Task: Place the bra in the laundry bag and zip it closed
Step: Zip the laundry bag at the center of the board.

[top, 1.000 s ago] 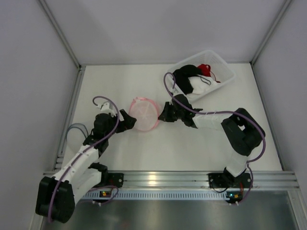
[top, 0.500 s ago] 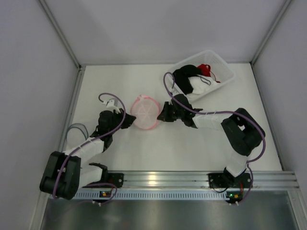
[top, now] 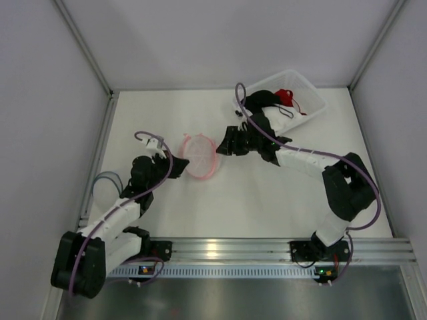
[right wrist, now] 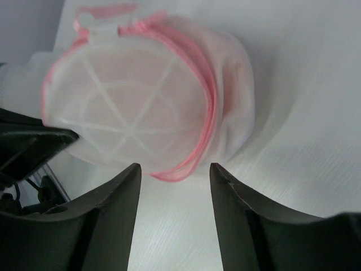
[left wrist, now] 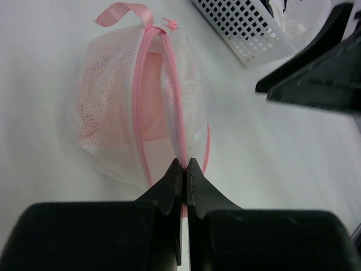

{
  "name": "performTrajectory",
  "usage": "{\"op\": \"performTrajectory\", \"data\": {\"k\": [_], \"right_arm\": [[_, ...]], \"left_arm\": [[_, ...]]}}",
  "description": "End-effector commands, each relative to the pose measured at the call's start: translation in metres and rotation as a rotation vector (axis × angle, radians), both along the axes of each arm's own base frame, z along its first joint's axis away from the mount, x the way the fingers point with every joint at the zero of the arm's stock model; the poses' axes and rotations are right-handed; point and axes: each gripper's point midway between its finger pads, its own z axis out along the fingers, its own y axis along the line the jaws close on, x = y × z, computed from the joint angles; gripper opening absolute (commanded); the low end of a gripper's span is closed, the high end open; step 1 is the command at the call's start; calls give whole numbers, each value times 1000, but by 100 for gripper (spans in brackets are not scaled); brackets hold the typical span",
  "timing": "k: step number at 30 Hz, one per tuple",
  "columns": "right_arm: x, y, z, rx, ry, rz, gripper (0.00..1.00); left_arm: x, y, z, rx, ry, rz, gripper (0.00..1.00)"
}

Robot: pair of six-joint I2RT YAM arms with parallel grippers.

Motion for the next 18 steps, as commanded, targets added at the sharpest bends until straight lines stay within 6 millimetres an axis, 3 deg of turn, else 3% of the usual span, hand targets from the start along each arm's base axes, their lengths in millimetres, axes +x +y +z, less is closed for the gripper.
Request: {"op": "performTrajectory", "data": {"k": [1,2,5,9,10,11,13,14,18], "right_arm": [[28,-1,81,66,-178,48,54],[33,1,94,78,-205,50,55],[46,12,109,123,-223,41,57],[65,38,103,173,-184,39,57],[73,44,111,174,-212,38,57],[72,55,97,152,-191,53,57],[75,65,97,134,-187,60,57],[74,71,87,120,-169,65,57],[71,74,70,81,-120,36,57]], "left_arm": [[-11,7,-15,64,27,-5,0],[-14,7,-18,66,38,-8,0],[-18,9,-28,49,77,14,0],[-18,18,-49,50,148,82,0],[-18,19,-53,57,164,88,0],[-16,21,-55,62,168,101,0],[-14,20,-53,61,165,102,0],[-14,19,-52,61,163,98,0],[-12,19,-48,68,144,89,0]]}}
